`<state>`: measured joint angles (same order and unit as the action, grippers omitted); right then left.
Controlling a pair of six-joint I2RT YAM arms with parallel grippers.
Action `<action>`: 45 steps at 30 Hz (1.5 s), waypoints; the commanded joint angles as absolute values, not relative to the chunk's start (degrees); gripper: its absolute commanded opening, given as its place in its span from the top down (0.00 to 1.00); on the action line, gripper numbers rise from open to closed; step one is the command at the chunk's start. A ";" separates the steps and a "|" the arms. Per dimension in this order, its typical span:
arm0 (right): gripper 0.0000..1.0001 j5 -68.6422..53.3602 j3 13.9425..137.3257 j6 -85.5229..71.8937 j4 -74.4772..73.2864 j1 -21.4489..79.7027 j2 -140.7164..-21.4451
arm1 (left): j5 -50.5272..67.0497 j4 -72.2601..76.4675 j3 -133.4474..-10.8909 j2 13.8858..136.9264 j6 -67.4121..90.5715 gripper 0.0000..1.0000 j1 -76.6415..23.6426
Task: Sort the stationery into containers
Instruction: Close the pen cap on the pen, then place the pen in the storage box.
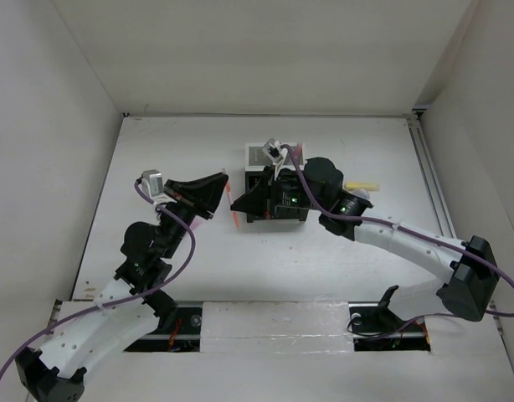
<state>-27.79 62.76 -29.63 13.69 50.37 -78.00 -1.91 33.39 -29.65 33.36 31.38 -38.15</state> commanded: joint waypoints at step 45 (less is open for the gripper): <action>1.00 -30.41 60.91 -11.16 47.27 18.37 -95.79 | -10.64 -11.51 -48.60 21.27 24.70 0.00 -39.29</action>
<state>-24.45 60.55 -10.83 35.70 17.93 -96.01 -11.81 -12.78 -47.11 21.76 25.98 -39.16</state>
